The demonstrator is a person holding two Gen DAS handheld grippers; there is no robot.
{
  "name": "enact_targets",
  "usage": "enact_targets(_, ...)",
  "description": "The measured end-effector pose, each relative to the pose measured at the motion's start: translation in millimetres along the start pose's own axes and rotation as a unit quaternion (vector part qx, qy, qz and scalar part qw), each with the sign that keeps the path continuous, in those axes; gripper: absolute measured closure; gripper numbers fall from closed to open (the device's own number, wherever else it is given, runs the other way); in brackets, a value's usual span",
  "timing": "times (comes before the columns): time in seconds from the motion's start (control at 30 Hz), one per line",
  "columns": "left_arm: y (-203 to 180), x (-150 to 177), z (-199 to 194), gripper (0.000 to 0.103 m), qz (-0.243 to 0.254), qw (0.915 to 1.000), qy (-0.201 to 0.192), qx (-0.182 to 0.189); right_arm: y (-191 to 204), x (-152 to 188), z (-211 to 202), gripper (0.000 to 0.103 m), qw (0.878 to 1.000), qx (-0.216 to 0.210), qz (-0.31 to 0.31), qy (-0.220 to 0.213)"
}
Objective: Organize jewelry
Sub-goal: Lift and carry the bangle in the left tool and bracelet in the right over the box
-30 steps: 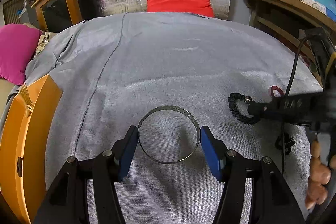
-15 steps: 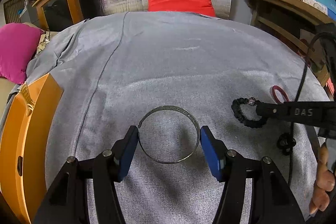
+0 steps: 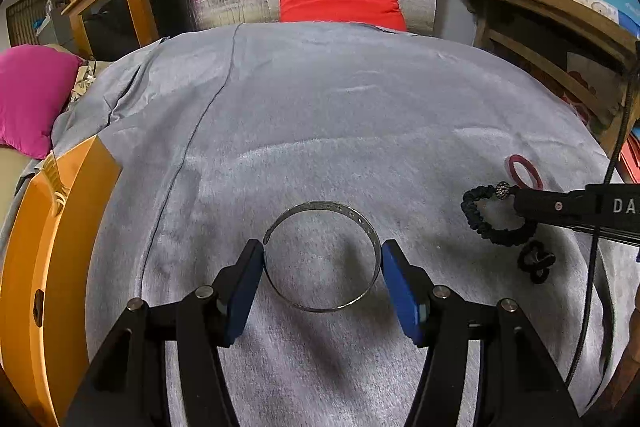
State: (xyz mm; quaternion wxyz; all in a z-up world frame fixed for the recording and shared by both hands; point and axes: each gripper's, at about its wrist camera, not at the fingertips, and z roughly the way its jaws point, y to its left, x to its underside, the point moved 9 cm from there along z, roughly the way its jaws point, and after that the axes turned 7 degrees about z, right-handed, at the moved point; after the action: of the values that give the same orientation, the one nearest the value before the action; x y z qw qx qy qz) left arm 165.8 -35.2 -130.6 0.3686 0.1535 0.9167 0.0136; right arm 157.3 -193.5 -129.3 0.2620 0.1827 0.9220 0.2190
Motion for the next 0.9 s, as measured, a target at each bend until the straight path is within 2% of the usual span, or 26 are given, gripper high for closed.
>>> enact_targets(0.23, -4.0, 5.0, -20.9, 0.041, 0.014, 0.9997, -0.019, -0.009, 2.4, 15.4, -21.5, 0.094, 1.0, -0.009, -0.01, -0.011)
enact_targets(0.47, 5.7, 12.6, -35.6, 0.041, 0.003, 0.9997, -0.02, -0.011, 11.3, 44.3, -38.8, 0.094, 1.0, -0.023, -0.007, -0.012)
enact_targets(0.9, 45.2, 33.0, -50.6, 0.041, -0.033, 0.9984, -0.014, -0.044, 41.0, 52.6, -27.4, 0.094, 0.998, -0.05, -0.025, -0.003)
